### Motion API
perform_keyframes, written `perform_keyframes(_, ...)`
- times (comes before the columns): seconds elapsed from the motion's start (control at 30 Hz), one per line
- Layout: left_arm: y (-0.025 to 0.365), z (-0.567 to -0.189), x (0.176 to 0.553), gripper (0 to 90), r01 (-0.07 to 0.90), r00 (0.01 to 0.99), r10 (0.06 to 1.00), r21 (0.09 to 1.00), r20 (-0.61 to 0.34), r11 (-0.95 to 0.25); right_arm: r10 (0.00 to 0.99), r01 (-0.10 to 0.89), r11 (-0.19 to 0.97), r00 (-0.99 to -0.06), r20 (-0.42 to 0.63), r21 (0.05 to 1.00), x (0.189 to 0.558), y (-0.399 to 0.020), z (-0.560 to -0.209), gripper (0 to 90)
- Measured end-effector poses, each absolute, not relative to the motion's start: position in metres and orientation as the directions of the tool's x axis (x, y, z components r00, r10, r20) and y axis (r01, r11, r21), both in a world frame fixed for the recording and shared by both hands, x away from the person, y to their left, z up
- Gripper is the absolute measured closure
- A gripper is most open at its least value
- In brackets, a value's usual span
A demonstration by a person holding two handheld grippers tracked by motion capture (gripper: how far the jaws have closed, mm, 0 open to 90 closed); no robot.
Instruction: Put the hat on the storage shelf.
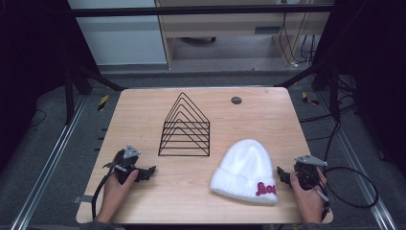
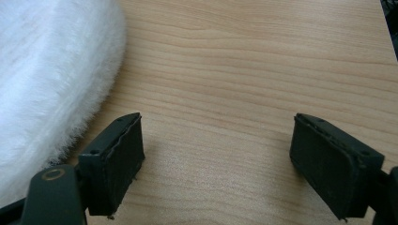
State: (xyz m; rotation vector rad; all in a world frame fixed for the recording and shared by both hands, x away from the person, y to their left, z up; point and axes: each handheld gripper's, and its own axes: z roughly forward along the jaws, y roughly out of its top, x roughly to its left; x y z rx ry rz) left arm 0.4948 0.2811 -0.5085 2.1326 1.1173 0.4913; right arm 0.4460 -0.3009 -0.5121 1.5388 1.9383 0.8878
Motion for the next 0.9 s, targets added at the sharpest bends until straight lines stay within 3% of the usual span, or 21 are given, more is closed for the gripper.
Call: perform_keyframes(0.9, 0.2810, -0.5085, 0.4948, 0.0, 0.574, 0.561, 0.827, 0.711, 0.019, -0.406, 0.974, 0.659, 0.127, -0.223, 0.031, 0.741, 0.4417, -0.2969, -0.5088, 17.1)
